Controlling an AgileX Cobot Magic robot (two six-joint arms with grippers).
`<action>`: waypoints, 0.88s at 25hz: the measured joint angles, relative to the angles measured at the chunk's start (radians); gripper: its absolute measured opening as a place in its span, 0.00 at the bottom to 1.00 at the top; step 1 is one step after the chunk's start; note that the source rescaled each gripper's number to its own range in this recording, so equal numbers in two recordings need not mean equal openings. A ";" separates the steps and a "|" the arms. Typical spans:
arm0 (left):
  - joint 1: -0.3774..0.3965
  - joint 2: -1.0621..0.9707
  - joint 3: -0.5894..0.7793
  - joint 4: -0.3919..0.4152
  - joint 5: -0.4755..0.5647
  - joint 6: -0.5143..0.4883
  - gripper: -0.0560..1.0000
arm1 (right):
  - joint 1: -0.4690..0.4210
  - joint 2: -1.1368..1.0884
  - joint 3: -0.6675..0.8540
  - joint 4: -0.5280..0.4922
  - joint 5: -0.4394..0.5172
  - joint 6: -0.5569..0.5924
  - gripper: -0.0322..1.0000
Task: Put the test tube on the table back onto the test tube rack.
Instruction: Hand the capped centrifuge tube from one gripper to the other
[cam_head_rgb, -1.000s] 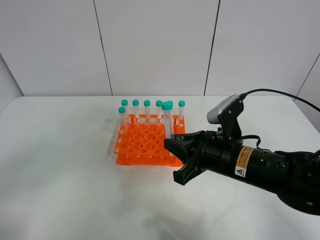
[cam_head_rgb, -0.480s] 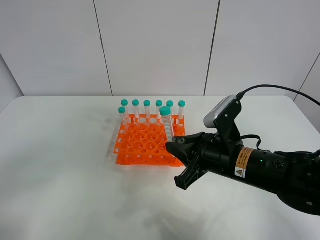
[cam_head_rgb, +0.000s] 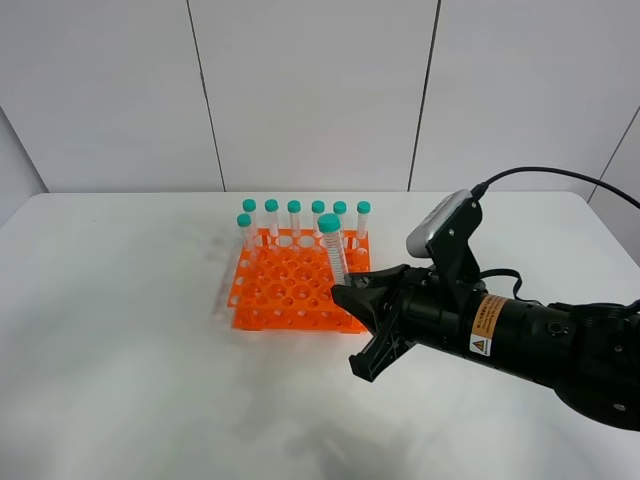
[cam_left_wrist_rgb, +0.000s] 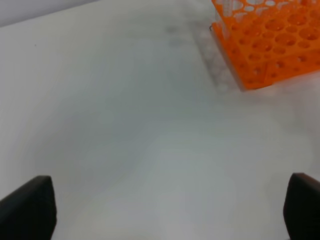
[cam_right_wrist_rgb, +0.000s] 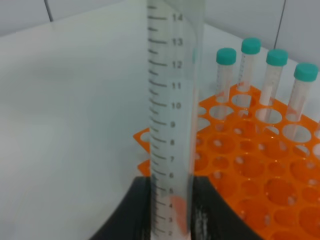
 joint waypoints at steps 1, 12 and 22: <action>-0.004 0.000 -0.001 -0.013 -0.002 0.005 1.00 | 0.000 0.000 0.000 0.000 0.000 -0.002 0.06; -0.176 0.008 -0.013 -0.150 -0.026 0.052 1.00 | 0.000 0.000 0.000 0.000 0.050 -0.018 0.06; -0.263 0.203 -0.198 -0.255 -0.127 0.162 1.00 | 0.000 0.000 0.000 0.000 0.061 -0.022 0.06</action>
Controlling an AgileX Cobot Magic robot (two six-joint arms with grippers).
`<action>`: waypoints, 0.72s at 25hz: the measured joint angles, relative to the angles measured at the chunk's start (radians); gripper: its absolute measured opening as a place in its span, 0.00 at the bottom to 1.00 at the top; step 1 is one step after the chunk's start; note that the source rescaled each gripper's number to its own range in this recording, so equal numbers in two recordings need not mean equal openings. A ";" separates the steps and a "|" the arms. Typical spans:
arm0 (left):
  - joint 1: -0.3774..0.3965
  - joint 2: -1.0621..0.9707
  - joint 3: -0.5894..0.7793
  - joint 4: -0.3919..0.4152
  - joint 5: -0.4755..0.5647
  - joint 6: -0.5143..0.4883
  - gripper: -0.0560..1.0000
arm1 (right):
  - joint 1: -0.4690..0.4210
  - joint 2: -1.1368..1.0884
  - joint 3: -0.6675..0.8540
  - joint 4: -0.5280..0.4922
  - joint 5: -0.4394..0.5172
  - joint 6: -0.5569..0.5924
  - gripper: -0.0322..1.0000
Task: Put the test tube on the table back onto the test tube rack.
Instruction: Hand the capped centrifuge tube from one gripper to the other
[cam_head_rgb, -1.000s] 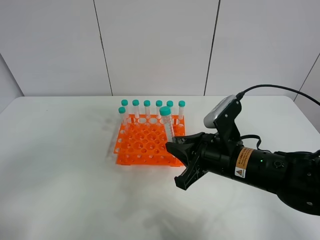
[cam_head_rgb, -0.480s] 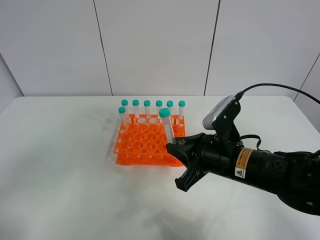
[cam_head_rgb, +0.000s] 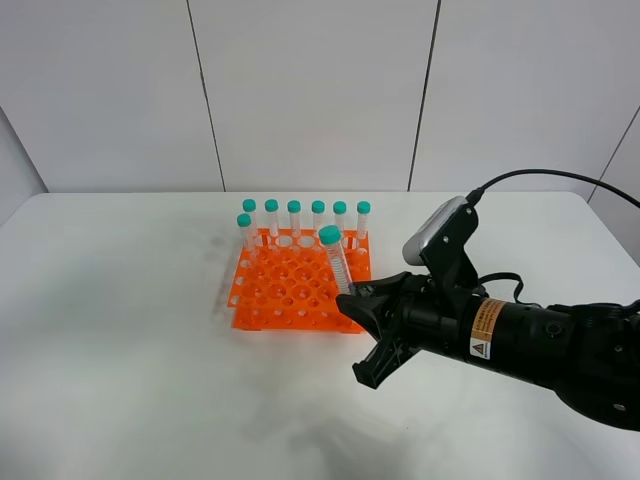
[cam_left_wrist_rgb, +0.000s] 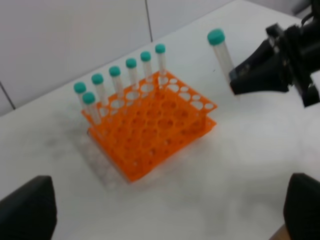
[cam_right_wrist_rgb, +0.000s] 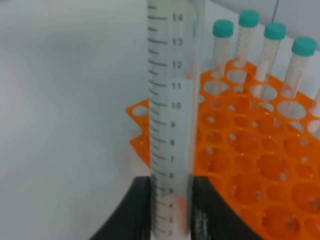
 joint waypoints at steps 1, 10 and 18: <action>-0.003 0.026 -0.014 -0.008 -0.003 0.022 1.00 | 0.000 0.000 0.000 0.000 -0.004 0.000 0.06; -0.003 0.284 -0.040 -0.259 -0.168 0.307 1.00 | 0.000 0.000 0.000 0.000 -0.007 -0.002 0.06; -0.098 0.480 -0.040 -0.484 -0.227 0.527 1.00 | 0.000 0.000 0.000 0.000 -0.012 -0.002 0.06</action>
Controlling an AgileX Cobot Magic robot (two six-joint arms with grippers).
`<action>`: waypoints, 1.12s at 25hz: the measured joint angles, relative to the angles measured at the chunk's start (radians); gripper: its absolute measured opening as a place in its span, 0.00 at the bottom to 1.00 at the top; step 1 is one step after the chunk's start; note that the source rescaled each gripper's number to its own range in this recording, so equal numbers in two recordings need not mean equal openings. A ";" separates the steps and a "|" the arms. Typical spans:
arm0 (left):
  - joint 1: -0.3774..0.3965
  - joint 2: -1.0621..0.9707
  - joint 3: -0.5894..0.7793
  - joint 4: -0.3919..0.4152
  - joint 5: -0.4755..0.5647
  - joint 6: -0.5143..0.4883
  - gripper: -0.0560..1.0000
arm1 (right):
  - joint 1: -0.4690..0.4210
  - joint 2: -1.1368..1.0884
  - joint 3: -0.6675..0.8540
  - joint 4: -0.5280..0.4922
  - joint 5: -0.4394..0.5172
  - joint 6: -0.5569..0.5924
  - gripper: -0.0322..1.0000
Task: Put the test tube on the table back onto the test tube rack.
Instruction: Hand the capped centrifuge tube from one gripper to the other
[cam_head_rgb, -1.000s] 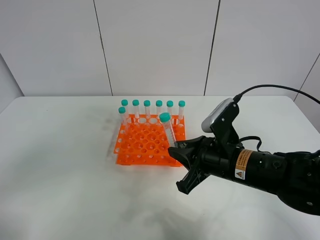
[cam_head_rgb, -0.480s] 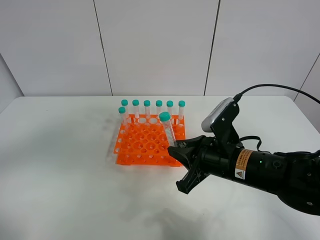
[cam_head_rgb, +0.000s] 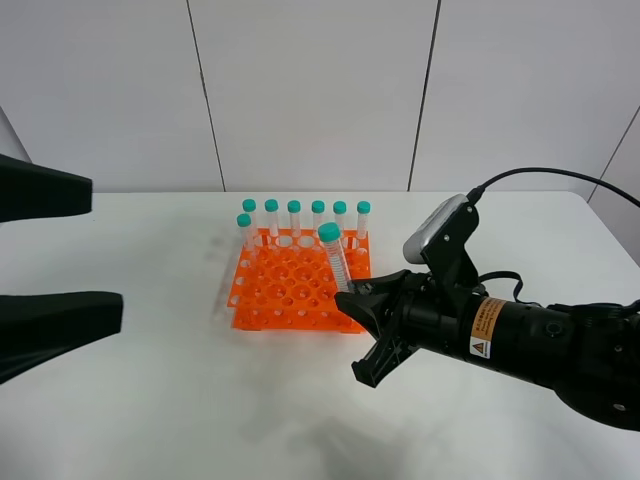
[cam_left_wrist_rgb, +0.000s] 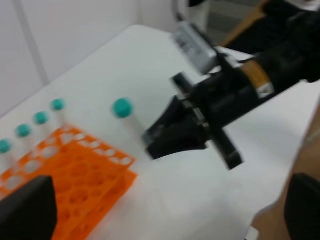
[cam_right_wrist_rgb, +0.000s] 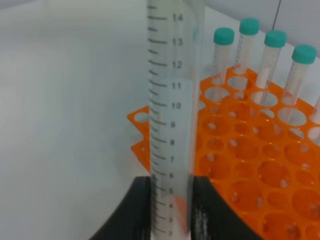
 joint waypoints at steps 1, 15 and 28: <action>-0.011 0.022 0.000 -0.004 -0.017 0.011 1.00 | 0.000 0.000 0.000 0.000 0.000 0.000 0.06; -0.127 0.368 -0.048 -0.214 -0.230 0.293 1.00 | 0.000 0.000 0.000 0.000 -0.004 0.000 0.06; -0.137 0.691 -0.170 -0.368 -0.270 0.427 1.00 | 0.000 0.000 0.000 0.000 -0.006 -0.004 0.06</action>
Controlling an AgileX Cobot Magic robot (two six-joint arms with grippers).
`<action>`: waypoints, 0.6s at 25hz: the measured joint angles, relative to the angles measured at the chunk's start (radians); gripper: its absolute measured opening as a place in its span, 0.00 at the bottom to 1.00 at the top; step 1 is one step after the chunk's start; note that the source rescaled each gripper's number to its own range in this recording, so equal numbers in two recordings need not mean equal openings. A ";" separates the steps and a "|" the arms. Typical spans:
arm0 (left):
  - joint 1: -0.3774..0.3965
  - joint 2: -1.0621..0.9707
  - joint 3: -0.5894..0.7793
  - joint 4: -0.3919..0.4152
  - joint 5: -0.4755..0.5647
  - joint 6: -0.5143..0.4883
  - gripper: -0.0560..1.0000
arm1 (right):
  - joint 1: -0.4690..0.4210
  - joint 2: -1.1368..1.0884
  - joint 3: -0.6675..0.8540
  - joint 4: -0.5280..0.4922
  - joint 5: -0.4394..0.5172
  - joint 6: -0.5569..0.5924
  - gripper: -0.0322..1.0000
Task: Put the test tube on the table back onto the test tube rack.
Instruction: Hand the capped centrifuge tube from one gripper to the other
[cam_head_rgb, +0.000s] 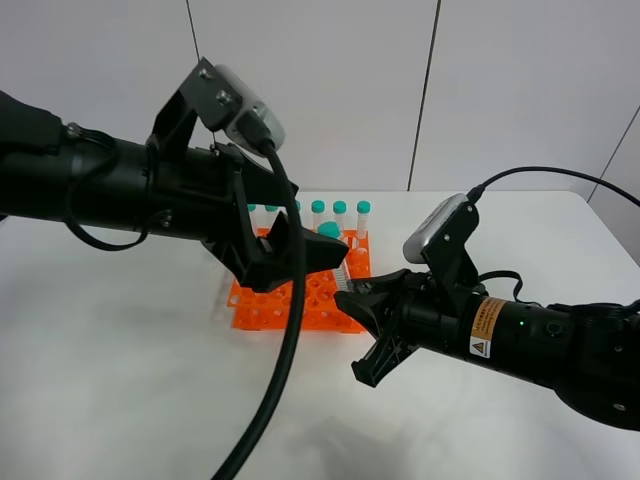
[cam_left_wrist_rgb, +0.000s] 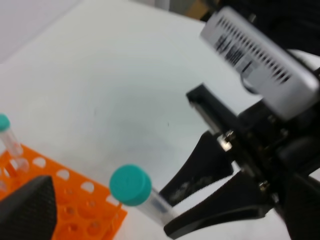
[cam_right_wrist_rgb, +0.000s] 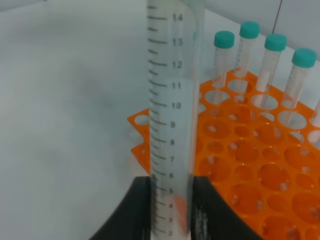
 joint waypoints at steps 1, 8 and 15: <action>0.000 0.011 0.000 0.000 -0.005 0.000 1.00 | 0.000 0.000 0.000 0.000 -0.001 0.000 0.06; 0.000 0.079 -0.013 -0.101 -0.013 0.063 1.00 | 0.000 0.000 0.000 0.000 -0.017 0.000 0.06; 0.000 0.120 -0.044 -0.237 -0.009 0.170 1.00 | 0.000 0.000 0.000 0.000 -0.017 0.000 0.06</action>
